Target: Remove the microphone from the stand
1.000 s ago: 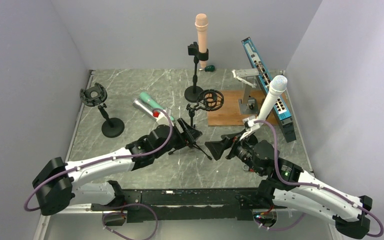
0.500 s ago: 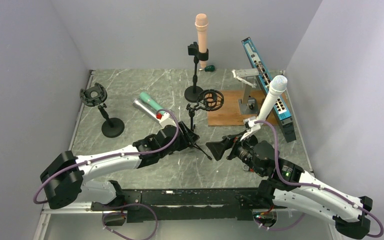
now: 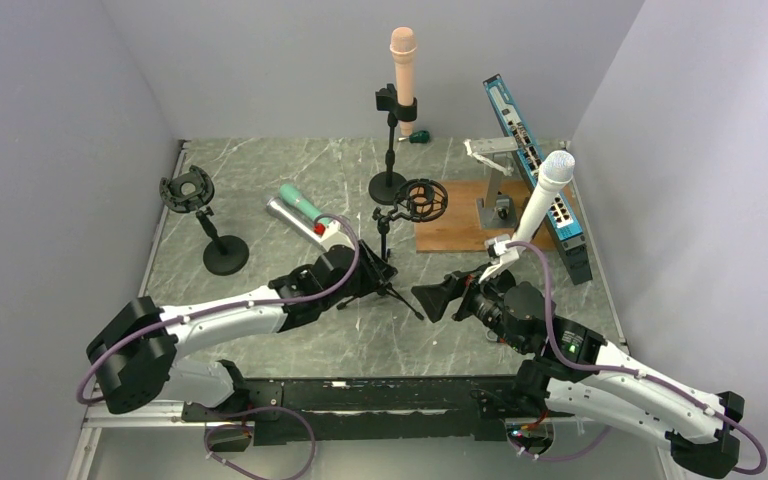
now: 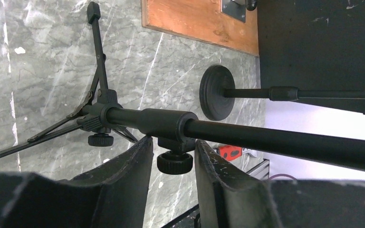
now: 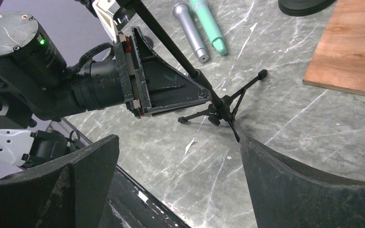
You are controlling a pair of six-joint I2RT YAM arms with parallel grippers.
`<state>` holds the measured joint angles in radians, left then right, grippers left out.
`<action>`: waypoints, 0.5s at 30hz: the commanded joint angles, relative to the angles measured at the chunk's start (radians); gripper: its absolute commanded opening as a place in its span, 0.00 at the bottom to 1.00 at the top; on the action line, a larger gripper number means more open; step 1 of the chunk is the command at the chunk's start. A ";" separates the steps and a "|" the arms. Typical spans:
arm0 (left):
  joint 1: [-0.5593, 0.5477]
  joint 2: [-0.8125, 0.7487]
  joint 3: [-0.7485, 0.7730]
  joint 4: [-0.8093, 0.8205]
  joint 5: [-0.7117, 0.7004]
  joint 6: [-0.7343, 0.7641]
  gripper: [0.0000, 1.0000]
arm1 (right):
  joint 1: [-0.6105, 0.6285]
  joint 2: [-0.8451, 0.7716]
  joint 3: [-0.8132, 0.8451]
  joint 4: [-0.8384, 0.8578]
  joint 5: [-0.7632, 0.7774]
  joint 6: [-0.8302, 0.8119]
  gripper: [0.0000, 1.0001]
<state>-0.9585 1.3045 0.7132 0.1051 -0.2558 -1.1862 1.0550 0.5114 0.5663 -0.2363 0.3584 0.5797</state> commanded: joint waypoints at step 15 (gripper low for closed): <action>0.029 -0.029 -0.197 0.457 0.120 -0.037 0.00 | 0.002 0.022 -0.004 0.023 0.016 0.012 1.00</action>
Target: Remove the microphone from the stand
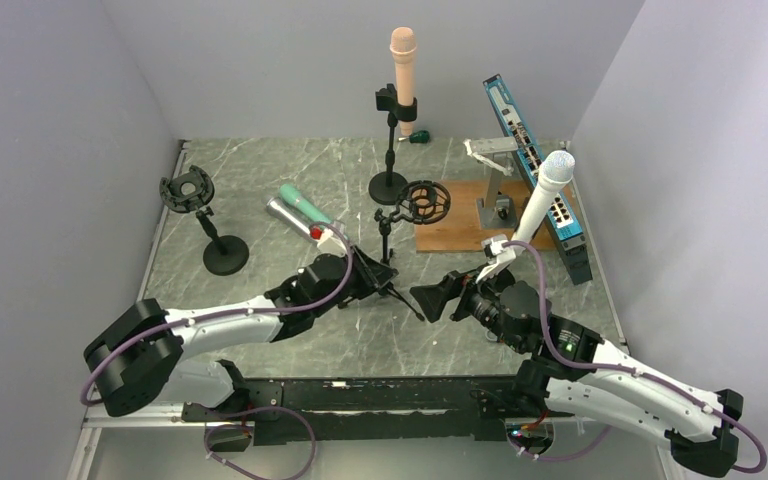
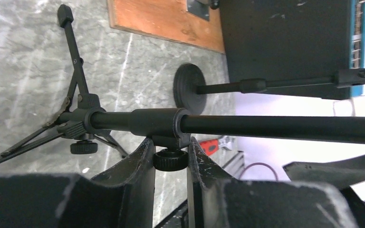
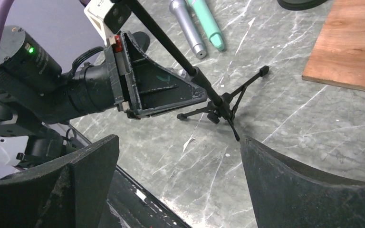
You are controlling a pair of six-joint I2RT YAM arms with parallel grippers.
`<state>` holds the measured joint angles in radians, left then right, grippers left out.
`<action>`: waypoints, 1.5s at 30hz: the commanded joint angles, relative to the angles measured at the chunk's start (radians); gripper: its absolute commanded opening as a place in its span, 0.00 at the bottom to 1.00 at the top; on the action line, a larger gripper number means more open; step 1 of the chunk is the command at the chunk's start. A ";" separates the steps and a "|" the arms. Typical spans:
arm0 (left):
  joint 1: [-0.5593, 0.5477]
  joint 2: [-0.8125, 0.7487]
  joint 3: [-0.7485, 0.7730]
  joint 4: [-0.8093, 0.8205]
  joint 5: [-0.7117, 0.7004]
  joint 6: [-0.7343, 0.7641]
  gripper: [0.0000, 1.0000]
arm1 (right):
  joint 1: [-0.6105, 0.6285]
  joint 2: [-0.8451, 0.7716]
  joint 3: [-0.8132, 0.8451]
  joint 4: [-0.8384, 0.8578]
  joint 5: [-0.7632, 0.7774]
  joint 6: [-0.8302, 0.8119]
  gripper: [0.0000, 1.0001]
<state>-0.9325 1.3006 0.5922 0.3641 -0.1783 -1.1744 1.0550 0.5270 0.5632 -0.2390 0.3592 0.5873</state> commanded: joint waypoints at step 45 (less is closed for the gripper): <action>0.056 0.240 -0.399 0.929 0.165 -0.397 0.70 | 0.002 0.105 0.007 0.070 -0.029 0.020 1.00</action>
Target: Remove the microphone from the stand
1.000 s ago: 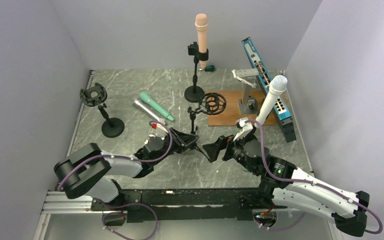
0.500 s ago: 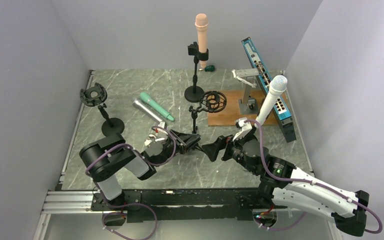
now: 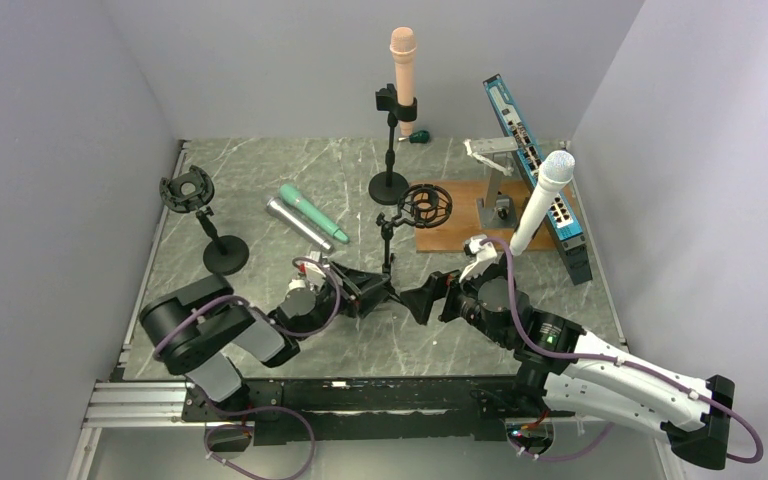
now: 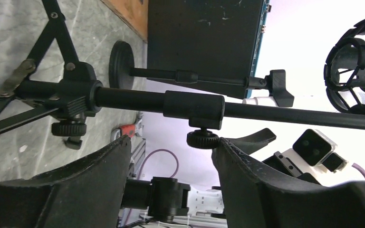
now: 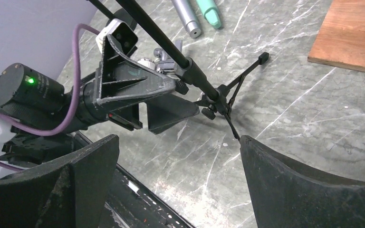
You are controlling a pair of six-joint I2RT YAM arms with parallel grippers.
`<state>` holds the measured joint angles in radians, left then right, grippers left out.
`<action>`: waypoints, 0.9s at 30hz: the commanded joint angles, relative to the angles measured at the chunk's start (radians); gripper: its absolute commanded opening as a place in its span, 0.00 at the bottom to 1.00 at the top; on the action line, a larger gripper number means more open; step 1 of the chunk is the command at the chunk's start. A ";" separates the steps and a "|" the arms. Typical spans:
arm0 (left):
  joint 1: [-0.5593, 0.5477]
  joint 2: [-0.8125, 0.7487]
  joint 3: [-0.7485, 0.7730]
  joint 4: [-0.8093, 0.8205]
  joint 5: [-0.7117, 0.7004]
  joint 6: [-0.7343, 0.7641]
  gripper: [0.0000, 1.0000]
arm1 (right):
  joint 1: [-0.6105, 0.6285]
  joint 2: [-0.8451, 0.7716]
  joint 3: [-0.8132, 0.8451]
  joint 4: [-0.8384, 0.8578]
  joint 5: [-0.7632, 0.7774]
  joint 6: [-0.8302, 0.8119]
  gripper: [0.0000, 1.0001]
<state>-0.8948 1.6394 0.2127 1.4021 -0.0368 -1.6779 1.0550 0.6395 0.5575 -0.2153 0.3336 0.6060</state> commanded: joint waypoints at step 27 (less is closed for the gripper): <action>-0.074 -0.439 0.655 -1.661 -0.199 0.749 0.74 | 0.001 -0.053 0.058 -0.041 0.058 -0.012 1.00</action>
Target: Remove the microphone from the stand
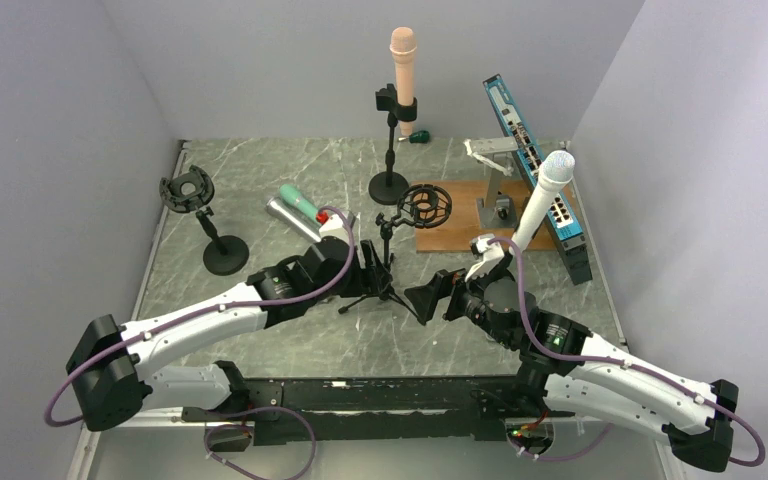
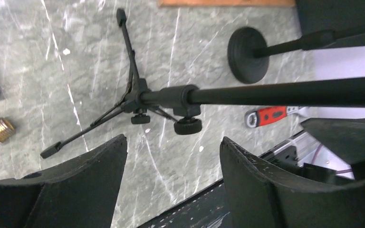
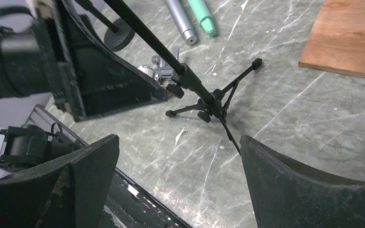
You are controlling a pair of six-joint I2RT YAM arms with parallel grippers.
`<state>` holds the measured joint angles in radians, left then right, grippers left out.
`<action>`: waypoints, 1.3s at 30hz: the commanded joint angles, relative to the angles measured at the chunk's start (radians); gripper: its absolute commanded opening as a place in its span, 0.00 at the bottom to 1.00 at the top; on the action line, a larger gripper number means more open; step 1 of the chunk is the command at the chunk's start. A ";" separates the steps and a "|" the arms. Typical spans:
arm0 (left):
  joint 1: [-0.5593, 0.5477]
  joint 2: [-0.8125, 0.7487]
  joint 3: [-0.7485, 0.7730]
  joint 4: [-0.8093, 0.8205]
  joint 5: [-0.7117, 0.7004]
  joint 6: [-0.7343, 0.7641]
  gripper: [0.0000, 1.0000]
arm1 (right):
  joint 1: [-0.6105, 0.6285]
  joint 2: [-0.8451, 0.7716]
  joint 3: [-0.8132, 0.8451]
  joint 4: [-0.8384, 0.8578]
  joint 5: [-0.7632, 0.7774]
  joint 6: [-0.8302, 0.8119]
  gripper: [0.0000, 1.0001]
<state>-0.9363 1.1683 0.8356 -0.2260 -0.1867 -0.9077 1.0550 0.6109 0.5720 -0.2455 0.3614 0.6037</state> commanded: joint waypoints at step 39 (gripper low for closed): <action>0.035 0.091 -0.188 0.364 0.114 -0.293 0.00 | 0.002 -0.045 0.028 -0.011 0.019 -0.002 1.00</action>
<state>-0.9524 1.2755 0.7521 -0.0006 -0.1791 -1.1069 1.0550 0.5739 0.5732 -0.2848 0.3759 0.6052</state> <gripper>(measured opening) 0.306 0.997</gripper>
